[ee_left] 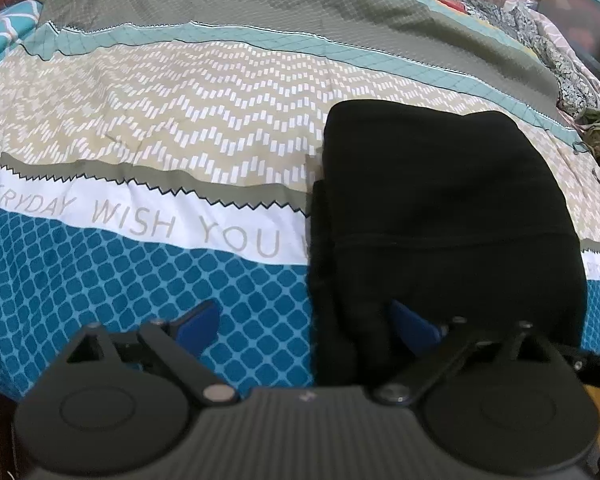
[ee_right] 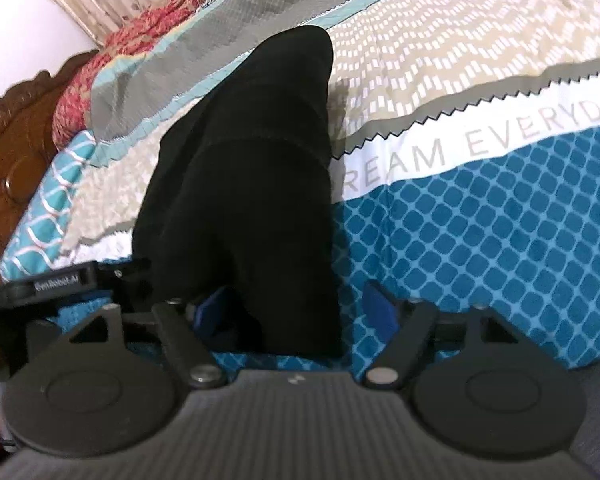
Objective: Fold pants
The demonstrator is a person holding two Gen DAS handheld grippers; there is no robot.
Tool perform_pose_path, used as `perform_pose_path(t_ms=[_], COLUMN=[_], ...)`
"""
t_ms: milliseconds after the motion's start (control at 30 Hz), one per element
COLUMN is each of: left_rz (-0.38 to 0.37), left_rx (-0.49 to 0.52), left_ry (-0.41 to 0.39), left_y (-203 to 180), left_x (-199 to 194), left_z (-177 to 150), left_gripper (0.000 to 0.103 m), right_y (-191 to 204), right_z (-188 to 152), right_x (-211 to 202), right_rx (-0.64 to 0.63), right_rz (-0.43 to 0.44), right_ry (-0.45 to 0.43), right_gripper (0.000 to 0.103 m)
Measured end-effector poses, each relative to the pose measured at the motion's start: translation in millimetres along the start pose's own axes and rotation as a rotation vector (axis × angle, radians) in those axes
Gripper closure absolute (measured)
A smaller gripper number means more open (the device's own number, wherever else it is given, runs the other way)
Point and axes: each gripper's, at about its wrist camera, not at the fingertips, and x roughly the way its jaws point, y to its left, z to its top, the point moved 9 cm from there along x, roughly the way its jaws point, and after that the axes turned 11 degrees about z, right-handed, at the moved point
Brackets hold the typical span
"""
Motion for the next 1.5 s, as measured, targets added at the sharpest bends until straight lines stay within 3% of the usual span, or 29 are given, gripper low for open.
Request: perform_pose_path(t_ms=[267,433,833,1500], left_rz=[-0.038,-0.067,-0.106,-0.104], left_rx=[-0.028,-0.044,-0.064,-0.106], left_ry=[0.003,0.006,0.005,0.013], left_y=[3.1,4.3,6.6,7.7], left_x=[6.6,10.4,13.1,13.1], left_z=[-4.5,-6.0,-7.6,-8.7], left_gripper=[0.0,0.0,0.0,0.0], right_y=[-7.5,-5.5,-3.6,-8.1], right_z=[2.9,5.0,5.8,6.7], right_x=[-9.1,-10.0,-6.7,-10.3], right_rx=[0.12,0.129,0.113,0.145], right_rz=[0.101,0.134,0.108,0.143], right_ry=[-0.049,-0.044,-0.029,-0.042], right_gripper=[0.008,0.0,0.0,0.0])
